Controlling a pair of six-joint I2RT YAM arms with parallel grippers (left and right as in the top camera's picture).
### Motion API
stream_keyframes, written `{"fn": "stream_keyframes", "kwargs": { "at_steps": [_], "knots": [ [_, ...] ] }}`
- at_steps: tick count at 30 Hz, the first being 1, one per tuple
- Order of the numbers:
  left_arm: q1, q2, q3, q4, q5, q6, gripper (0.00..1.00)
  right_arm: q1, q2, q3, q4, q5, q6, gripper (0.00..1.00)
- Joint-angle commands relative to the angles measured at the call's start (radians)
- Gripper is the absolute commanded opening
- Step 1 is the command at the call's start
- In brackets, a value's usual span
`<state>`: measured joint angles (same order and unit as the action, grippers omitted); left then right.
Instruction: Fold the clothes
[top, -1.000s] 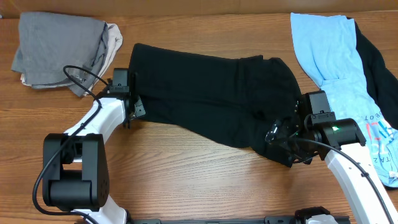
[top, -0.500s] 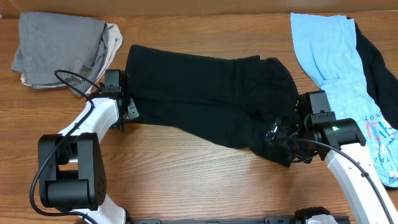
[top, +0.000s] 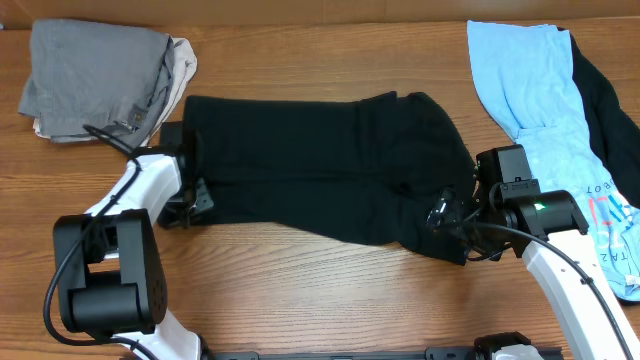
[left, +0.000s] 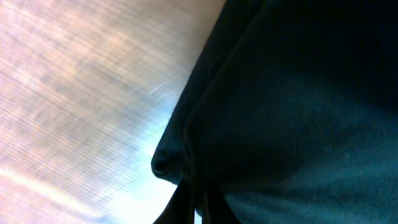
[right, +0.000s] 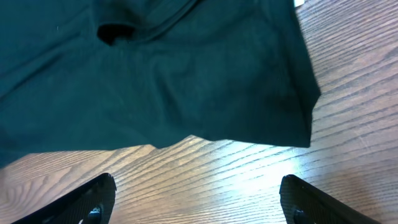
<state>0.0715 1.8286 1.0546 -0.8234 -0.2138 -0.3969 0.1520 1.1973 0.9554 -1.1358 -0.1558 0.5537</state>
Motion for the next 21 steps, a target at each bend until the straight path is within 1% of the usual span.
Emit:
{"fn": "stream_keyframes", "kwargs": {
  "at_steps": [1,5,6,7,8,11,14,15,16,17,19,21],
  "knots": [
    [0.048,0.06,-0.017,-0.067,-0.002,-0.011,0.04,0.005,-0.002,0.005,0.021,0.003,-0.023,0.88],
    [0.052,0.06,0.095,-0.176,0.035,0.009,0.04,0.005,-0.002,0.076,0.024,-0.007,-0.077,0.88],
    [0.051,0.06,0.135,-0.207,0.053,0.021,0.06,0.005,-0.002,0.103,0.022,-0.007,-0.089,0.88],
    [0.048,0.06,0.188,-0.248,0.068,0.033,0.1,0.005,-0.002,0.135,0.018,-0.006,-0.101,0.88],
    [0.045,0.06,0.248,-0.29,0.08,0.046,0.17,0.005,0.0,0.173,0.016,-0.006,-0.119,0.89],
    [0.03,0.06,0.426,-0.413,0.103,0.093,0.39,0.005,0.025,0.288,0.0,-0.006,-0.176,0.91],
    [0.008,0.06,0.61,-0.52,0.111,0.123,0.52,0.004,0.085,0.406,-0.027,-0.006,-0.234,0.92],
    [0.0,0.06,0.663,-0.539,0.113,0.129,0.59,0.004,0.108,0.439,-0.033,-0.006,-0.252,0.93],
    [-0.008,0.06,0.716,-0.548,0.122,0.143,0.66,0.004,0.139,0.478,-0.037,-0.006,-0.276,0.93],
    [-0.018,0.06,0.794,-0.526,0.142,0.173,0.73,0.004,0.203,0.541,-0.035,-0.006,-0.32,0.93],
    [-0.02,0.06,0.83,-0.458,0.151,0.177,0.77,0.004,0.28,0.602,-0.032,-0.005,-0.356,0.94],
    [-0.018,0.066,0.83,-0.391,0.156,0.185,0.78,0.004,0.349,0.646,-0.026,-0.005,-0.381,0.94]
  ]
}}
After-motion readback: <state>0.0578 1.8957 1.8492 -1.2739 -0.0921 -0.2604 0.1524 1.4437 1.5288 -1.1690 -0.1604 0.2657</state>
